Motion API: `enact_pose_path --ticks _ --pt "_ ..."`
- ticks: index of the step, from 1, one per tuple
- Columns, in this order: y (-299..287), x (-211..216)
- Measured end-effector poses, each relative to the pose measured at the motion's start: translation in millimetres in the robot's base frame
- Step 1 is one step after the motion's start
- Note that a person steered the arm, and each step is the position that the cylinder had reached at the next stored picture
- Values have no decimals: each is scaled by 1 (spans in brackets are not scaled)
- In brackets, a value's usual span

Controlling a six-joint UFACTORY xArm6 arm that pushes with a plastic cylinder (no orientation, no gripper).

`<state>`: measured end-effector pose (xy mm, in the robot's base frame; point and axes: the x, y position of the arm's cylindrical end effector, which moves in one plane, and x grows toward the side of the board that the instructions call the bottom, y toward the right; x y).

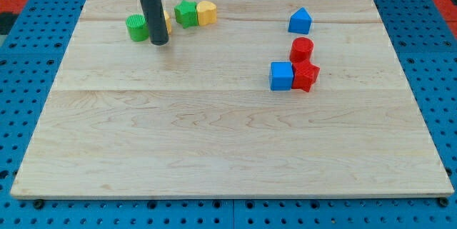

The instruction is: Push red circle slightly to the left

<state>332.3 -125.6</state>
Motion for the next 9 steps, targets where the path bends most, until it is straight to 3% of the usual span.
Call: enact_pose_path --ticks 3,4,5,6,7,9 --pt "62 86" --pt "115 131" --pt "205 177" --pt "304 180" --pt "357 166" --pt "336 74"
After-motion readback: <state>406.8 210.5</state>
